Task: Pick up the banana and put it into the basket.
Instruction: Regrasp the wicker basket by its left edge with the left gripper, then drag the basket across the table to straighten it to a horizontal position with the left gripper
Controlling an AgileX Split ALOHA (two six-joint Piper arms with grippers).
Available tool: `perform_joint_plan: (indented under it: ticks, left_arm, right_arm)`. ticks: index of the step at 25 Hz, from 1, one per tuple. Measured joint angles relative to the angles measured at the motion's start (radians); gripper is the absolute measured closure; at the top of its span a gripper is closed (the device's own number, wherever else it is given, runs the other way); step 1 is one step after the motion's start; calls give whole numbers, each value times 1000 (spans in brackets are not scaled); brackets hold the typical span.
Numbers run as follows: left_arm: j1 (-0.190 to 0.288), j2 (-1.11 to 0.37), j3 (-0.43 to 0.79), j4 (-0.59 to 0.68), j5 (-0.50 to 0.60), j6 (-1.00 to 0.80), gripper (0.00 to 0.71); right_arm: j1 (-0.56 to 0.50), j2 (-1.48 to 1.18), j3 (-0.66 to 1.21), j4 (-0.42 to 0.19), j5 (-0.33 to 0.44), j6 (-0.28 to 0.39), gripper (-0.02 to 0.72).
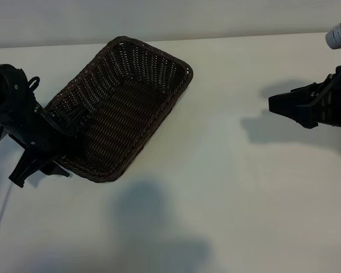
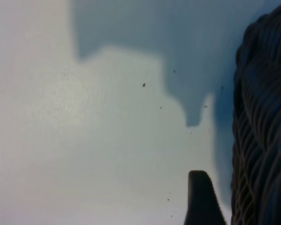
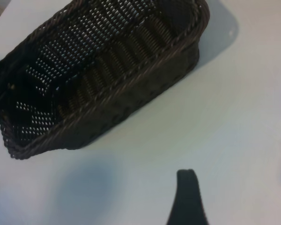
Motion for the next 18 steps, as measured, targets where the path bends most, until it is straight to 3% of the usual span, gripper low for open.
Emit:
perform_joint_plan:
  ticks: [3,7,18]
  left_arm:
    - [0,0,0,10,8,-2,314]
    - [0,0,-1,12,5,-7,490]
    - [0,0,-5,6,-16,-4,510]
  right_arm:
    - [0,0,0,0,0,0,162]
    - [0,0,0,0,0,-1,162]
    - [0,0,0,0,0,-1,162]
